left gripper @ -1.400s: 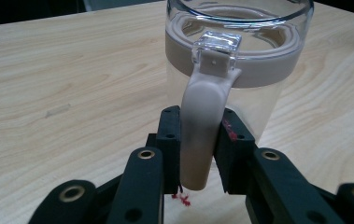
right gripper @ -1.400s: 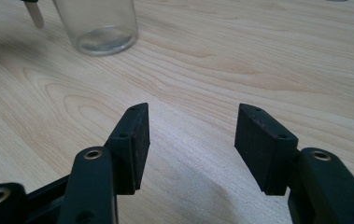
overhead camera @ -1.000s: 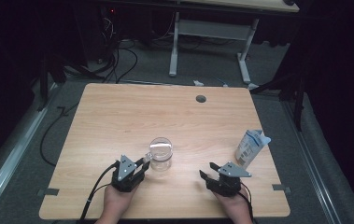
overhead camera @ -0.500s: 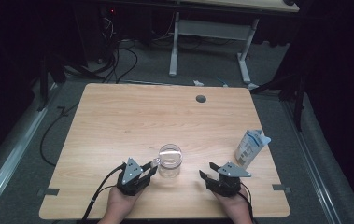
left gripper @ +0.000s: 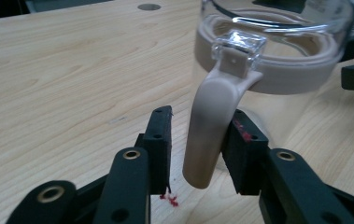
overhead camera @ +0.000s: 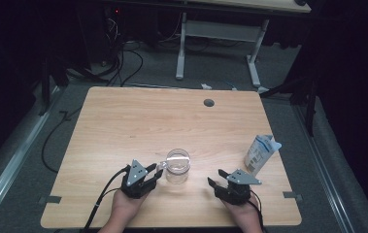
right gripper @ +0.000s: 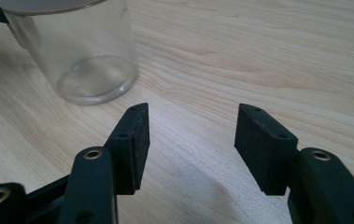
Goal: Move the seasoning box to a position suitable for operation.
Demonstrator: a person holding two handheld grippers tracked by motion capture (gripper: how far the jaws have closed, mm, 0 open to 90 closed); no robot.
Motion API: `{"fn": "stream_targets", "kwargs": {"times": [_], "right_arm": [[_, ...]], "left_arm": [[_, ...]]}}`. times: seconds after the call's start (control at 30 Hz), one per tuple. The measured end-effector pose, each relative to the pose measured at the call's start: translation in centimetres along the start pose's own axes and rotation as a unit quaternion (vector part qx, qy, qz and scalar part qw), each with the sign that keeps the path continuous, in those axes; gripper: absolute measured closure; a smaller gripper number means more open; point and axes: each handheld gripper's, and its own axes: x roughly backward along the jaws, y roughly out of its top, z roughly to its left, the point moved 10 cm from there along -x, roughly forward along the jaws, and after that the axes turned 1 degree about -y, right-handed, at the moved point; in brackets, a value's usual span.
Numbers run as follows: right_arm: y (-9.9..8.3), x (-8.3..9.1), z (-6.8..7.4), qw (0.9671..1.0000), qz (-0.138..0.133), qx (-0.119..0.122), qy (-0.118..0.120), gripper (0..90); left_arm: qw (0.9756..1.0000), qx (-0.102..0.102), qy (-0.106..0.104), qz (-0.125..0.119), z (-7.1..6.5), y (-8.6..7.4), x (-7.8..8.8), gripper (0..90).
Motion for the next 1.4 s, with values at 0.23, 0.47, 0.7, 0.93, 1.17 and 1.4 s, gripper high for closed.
{"fn": "stream_targets", "kwargs": {"times": [0.23,0.47,0.7,0.93,1.17,1.4], "right_arm": [[-0.2,0.1,0.0,1.0,0.002,-0.001,0.001,45.5],[-0.2,0.2,-0.1,1.0,0.001,-0.003,0.0,46.4],[-0.3,0.2,-0.2,1.0,0.003,-0.004,0.003,46.5],[-0.3,0.2,0.0,1.0,0.002,-0.002,0.006,47.1],[-0.1,0.0,0.2,0.9999,-0.002,-0.004,0.011,52.2],[1.5,-0.6,0.6,0.9999,0.005,0.004,0.01,59.0]], "left_arm": [[0.9998,0.002,0.017,-0.003,0.3,-0.2,0.2,75.7],[0.9994,0.008,0.034,-0.002,1.1,0.4,-0.9,80.9],[0.9996,0.013,0.024,-0.002,1.2,0.7,-1.2,76.1],[0.9995,0.021,0.025,0.001,1.3,0.1,0.9,68.6],[0.9996,0.018,0.019,0.008,1.6,0.3,2.8,68.4],[0.9998,0.008,0.012,-0.014,1.5,1.1,3.4,67.6]]}}
